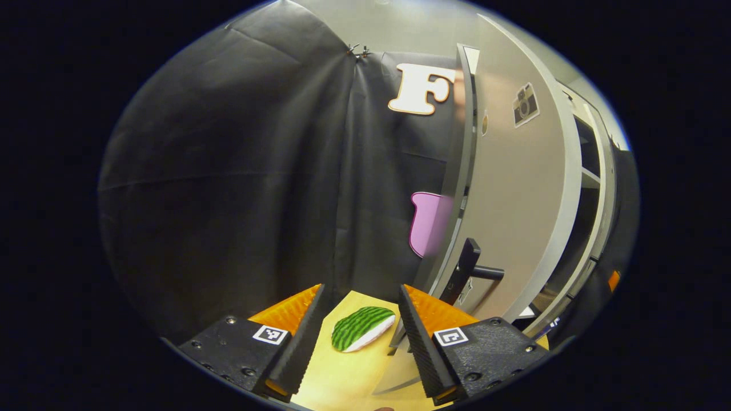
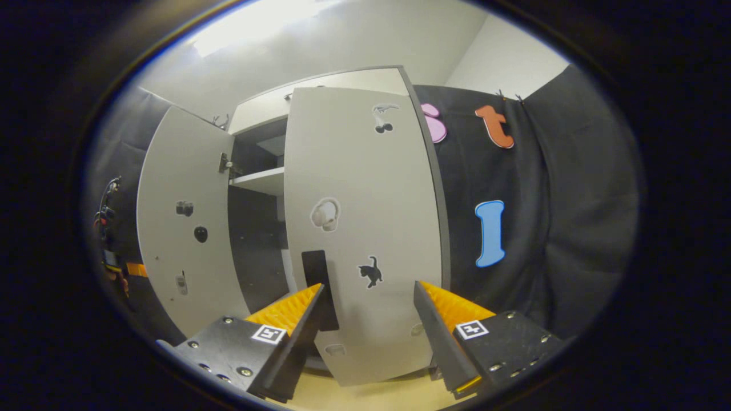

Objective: Grab one shoe with the right hand and put it into the shoe cabinet, grab the other shoe with the left hand and put it into the shoe cabinet; then close the right door with the right hand and the left door with the left hand.

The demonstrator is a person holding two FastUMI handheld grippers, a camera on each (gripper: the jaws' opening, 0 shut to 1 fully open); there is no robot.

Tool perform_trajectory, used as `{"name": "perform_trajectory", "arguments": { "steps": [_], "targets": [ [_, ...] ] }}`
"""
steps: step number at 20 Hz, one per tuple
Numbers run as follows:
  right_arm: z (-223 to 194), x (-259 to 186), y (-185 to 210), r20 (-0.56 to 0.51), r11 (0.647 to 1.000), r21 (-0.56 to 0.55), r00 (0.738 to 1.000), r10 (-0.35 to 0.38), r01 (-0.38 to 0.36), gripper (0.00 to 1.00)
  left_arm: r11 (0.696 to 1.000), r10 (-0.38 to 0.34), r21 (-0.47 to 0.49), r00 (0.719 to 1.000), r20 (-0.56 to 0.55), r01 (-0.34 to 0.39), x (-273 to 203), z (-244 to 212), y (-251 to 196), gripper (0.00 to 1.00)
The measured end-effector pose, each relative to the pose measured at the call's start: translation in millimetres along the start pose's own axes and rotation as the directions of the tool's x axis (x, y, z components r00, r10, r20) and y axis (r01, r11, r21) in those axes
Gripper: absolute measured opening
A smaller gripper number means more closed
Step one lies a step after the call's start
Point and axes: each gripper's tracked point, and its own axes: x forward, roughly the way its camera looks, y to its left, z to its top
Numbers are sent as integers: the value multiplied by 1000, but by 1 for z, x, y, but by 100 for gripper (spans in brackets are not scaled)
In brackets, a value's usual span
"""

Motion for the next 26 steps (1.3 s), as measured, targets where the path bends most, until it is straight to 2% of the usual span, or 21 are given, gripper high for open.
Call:
{"name": "perform_trajectory", "arguments": {
  "steps": [1,2,3,4,5,6,10,11,12,15,17,18,20,21,22,23,25,26],
  "targets": [
    [-1,1,0,-1,1000,1,1000,-1,1,92,1000,-4,4,1000,1,4,0,1,-1,72],
    [-2,0,0,-4,1000,1,1000,0,0,92,1000,-5,4,1000,1,5,1,0,0,77],
    [-3,0,0,-5,1000,1,1000,0,0,92,1000,-8,2,1000,1,8,1,0,0,71],
    [-4,0,0,-8,1000,2,1000,-1,1,92,1000,-15,-1,1000,4,15,0,0,-2,70],
    [-5,0,0,-12,1000,4,1000,-1,1,92,1000,-25,-7,1000,7,26,0,0,-3,71],
    [-6,0,1,-15,1000,8,1000,0,0,92,999,-36,-17,999,10,36,0,-1,-4,76],
    [-10,-2,0,-22,1000,21,1000,-1,2,92,998,-62,-29,998,15,62,1,-2,-8,80],
    [-10,-2,-1,-23,1000,23,1000,-3,3,92,997,-74,-16,997,20,74,0,-2,-10,66],
    [-11,-2,-2,-25,1000,27,1000,-5,5,92,997,-83,-5,996,23,83,0,-1,-12,72],
    [-15,-3,-2,-34,999,46,999,-5,7,92,993,-118,21,993,22,118,-3,-3,-22,71],
    [-18,-4,-1,-39,998,60,999,-5,8,92,988,-153,31,988,17,153,-5,-4,-31,64],
    [-19,-4,-2,-41,998,66,999,-6,9,92,984,-177,35,984,13,177,-6,-5,-38,71],
    [-20,-6,-2,-43,997,74,999,-9,12,92,973,-229,41,973,2,229,-9,-8,-54,71],
    [-20,-7,-3,-44,997,76,999,-11,14,92,966,-255,43,967,-2,255,-10,-10,-64,64],
    [-20,-7,-4,-45,997,78,999,-13,17,92,959,-281,43,960,-5,281,-12,-11,-74,77],
    [-20,-8,-5,-45,997,78,999,-17,20,92,951,-305,40,952,-8,305,-13,-14,-83,70],
    [-21,-10,-9,-46,996,79,999,-26,29,92,938,-343,40,939,-28,344,-9,-22,-98,67],
    [-20,-10,-12,-46,996,80,998,-31,34,92,932,-358,47,933,-43,360,-10,-27,-109,70]
  ]
}}
